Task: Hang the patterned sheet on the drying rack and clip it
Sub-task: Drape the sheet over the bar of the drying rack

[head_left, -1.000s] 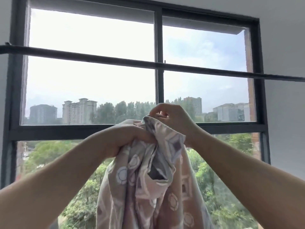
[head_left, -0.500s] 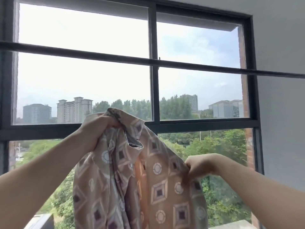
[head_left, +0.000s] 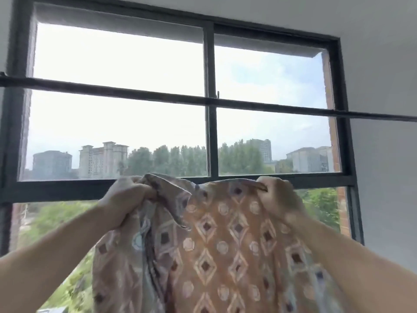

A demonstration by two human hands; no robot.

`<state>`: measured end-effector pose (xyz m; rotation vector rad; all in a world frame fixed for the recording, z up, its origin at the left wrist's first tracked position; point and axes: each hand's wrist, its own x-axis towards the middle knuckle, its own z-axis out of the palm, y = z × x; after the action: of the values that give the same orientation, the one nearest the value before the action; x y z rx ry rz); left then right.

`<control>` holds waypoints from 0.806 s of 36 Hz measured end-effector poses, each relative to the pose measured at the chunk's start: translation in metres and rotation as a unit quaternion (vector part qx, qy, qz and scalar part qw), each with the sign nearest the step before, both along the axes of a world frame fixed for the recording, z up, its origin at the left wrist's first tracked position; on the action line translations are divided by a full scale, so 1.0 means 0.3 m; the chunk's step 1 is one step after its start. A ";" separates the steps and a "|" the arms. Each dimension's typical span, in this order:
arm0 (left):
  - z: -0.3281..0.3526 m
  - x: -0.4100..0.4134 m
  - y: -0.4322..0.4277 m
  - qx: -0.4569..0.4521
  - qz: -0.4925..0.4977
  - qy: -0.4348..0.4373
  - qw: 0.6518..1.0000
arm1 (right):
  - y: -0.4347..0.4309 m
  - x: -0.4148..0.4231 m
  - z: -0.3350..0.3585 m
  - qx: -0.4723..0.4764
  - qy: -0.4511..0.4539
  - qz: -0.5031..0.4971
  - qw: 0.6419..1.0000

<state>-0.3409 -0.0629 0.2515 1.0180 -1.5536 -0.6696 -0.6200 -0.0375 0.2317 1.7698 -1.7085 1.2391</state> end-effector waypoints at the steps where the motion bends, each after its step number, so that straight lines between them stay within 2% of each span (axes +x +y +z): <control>1: 0.001 -0.008 0.003 0.005 -0.012 0.016 1.000 | 0.012 -0.011 0.029 -0.051 -0.022 0.007 0.998; 2: 0.023 -0.017 0.002 0.013 -0.024 0.026 0.999 | 0.019 -0.017 0.060 -0.081 -0.037 0.018 0.996; 5: 0.069 -0.061 0.044 0.106 -0.106 -0.033 0.988 | 0.039 0.038 0.135 -0.094 -0.057 0.139 0.984; 7: 0.091 -0.088 0.069 0.092 -0.161 -0.086 0.979 | 0.044 0.102 0.156 -0.075 -0.047 0.231 0.969; 9: 0.084 -0.131 0.103 0.121 -0.249 -0.078 0.958 | 0.037 0.163 0.163 -0.047 -0.052 0.321 0.944; 11: 0.068 -0.179 0.131 0.119 -0.296 -0.093 0.943 | 0.034 0.210 0.170 -0.027 -0.029 0.370 0.928; 13: 0.064 -0.204 0.118 0.089 -0.285 -0.094 0.950 | 0.032 0.229 0.174 -0.025 -0.019 0.376 0.926; 16: 0.060 -0.204 0.104 0.061 -0.225 -0.078 0.969 | 0.070 0.213 0.154 0.013 -0.077 0.412 0.908; 21: 0.060 -0.173 0.069 0.040 -0.155 -0.020 0.987 | 0.089 0.121 0.110 0.217 -0.097 0.343 0.909; 23: 0.064 -0.156 0.057 0.032 -0.131 -0.019 0.991 | 0.088 0.074 0.089 0.293 -0.093 0.332 0.892; 26: 0.065 -0.130 0.049 0.021 -0.087 -0.016 0.996 | 0.089 0.012 0.051 0.402 -0.030 0.264 0.876; 27: 0.066 -0.122 0.044 0.021 -0.079 -0.018 0.996 | 0.090 -0.002 0.048 0.405 -0.013 0.234 0.884; 29: 0.077 -0.104 0.040 0.022 -0.067 -0.032 0.997 | 0.105 -0.014 0.081 0.322 0.003 0.171 0.931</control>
<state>-0.3721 -0.0508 0.2745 0.9825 -1.6804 -0.7738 -0.6241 -0.0060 0.2559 2.5296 -2.0147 0.8229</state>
